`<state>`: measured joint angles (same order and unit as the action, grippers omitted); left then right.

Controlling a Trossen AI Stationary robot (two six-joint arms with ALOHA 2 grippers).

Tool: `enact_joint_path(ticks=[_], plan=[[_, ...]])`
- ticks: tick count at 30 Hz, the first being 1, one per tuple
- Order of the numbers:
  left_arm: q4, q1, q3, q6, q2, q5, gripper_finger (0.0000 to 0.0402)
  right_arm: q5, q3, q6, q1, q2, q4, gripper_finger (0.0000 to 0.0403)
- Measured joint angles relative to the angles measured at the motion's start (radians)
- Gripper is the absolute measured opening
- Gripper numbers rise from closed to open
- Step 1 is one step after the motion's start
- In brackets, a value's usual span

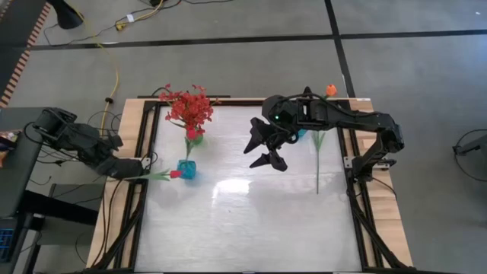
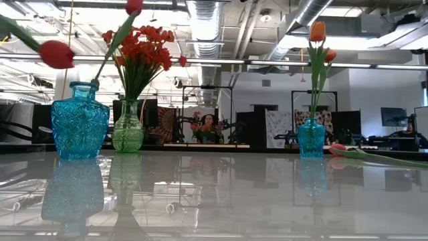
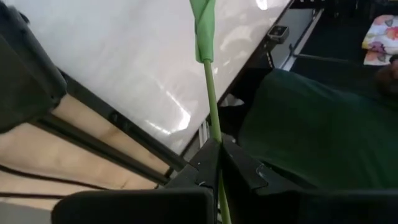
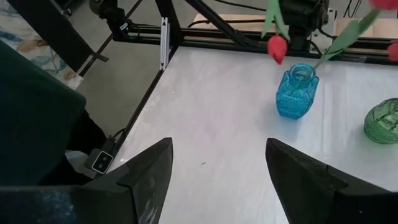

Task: Sort flowers into vase by color
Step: Put the left red tulip into the left blue vase

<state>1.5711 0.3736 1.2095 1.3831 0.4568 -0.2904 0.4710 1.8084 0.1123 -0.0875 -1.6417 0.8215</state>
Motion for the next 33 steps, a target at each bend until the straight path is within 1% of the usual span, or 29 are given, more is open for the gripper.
enact_joint_path(ticks=[4,7,9,11,14,18,24,26,27,29,30,33], plan=[[-0.01,0.0,-0.001,-0.006,0.0,-0.013,0.0,0.0,0.0,0.0,0.0,0.0,0.0,0.0284],[-0.103,0.0,-0.001,-0.047,0.0,-0.006,0.0,0.0,0.0,-0.003,0.0,0.0,0.0,0.0284],[-0.172,0.0,-0.001,-0.075,0.0,0.028,0.0,0.0,0.0,-0.007,0.0,0.0,0.0,0.0284],[-0.233,0.0,-0.001,-0.107,0.005,0.084,0.0,0.0,0.0,-0.007,0.0,0.0,0.0,0.0284],[-0.364,0.0,-0.001,-0.209,0.034,0.164,0.0,0.0,0.0,0.001,0.0,0.0,-0.013,0.0284],[-0.63,0.0,-0.002,-0.462,0.098,0.254,0.0,0.001,0.0,0.016,0.0,0.0,-0.069,0.0284],[-1.073,0.0,-0.002,-0.918,0.188,0.352,0.0,0.002,0.001,0.016,-0.008,0.001,-0.147,0.0284],[-1.194,0.0,-0.002,-1.068,0.209,0.411,0.0,0.002,0.001,0.006,-0.013,0.001,-0.184,0.0284],[-1.254,0.0,-0.002,-1.143,0.22,0.458,0.0,0.002,0.001,-0.005,-0.014,0.001,-0.211,0.0284],[-1.373,0.0,-0.001,-1.265,0.247,0.569,0.0,0.002,0.001,-0.028,-0.014,0.001,-0.303,0.0284],[-1.422,-0.001,0.0,-1.318,0.262,0.607,0.0,0.003,0.001,-0.033,-0.013,0.001,-0.358,0.0284],[-1.527,-0.001,0.0,-1.469,0.324,0.66,0.0,0.002,0.001,-0.056,-0.007,0.001,-0.563,0.0284]])
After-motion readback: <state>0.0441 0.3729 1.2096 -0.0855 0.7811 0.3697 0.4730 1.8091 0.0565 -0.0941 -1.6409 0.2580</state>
